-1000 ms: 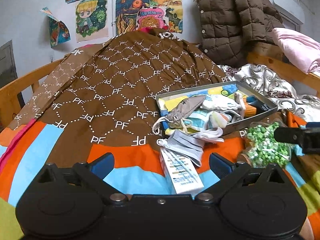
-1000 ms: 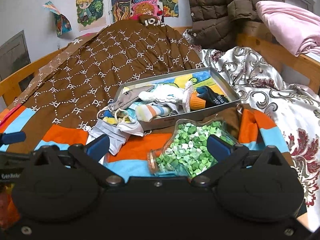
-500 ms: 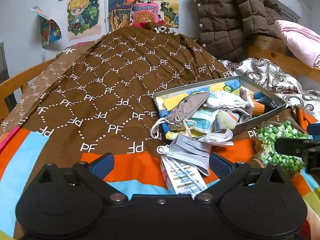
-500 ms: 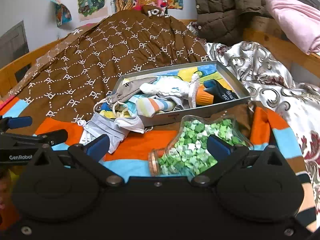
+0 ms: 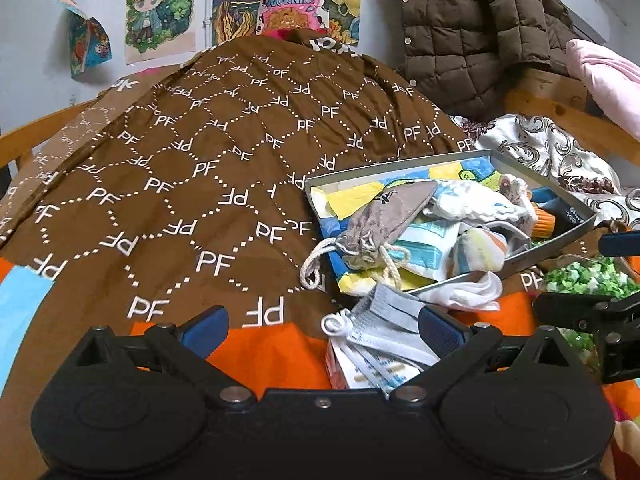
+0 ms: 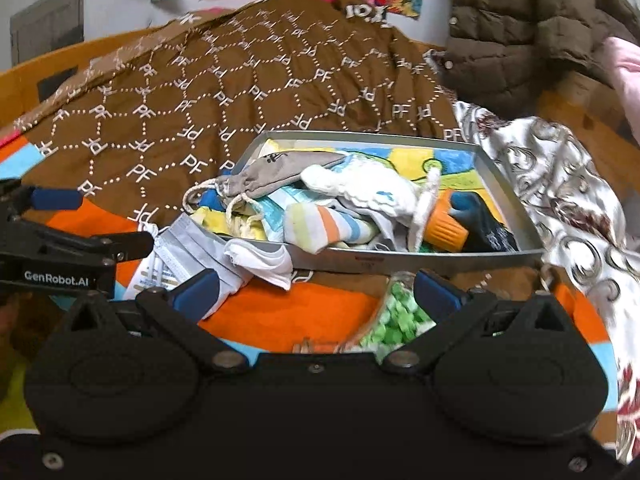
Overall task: Organize soft objects
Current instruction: 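Lower both tools toward the grey face mask and white cloth beside the tray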
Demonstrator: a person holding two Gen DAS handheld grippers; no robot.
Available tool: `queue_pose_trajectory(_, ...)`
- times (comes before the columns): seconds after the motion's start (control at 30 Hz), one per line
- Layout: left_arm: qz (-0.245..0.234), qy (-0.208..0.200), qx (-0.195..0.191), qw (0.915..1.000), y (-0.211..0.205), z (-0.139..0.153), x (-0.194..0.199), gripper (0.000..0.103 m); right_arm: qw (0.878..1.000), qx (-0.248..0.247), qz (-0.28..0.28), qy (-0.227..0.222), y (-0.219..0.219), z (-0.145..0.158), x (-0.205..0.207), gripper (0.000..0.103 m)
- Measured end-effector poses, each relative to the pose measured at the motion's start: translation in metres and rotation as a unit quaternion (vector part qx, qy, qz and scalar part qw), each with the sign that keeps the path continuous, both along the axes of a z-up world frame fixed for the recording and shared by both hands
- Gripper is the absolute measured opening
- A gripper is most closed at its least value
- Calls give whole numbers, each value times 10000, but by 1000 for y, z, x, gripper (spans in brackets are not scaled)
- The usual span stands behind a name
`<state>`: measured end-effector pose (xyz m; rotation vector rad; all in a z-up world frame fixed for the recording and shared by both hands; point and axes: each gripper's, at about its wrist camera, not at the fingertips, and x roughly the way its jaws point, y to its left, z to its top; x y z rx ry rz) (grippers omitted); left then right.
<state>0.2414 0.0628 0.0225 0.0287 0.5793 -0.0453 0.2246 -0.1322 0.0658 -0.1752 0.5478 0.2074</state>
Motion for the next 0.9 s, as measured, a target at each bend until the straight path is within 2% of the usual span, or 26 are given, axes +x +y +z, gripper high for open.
queue_pose_trajectory(0.2, -66, 70, -70, 9999, 4, -7, 21, 101, 9999, -52, -88, 56, 7, -2, 17, 102)
queue_pose_trajectory(0.53, -453, 129, -173, 9987, 5, -13, 38, 100, 9999, -64, -134, 10, 13, -10, 41, 102)
queue_pose_trajectory(0.7, -805, 176, -222, 9963, 5, -13, 44, 91, 9999, -39, -120, 61, 13, -25, 47, 102)
queue_pose_trajectory(0.9, -1205, 305, -322, 9917, 4, -13, 55, 79, 9997, -8, 16, 227, 16, -35, 54, 82)
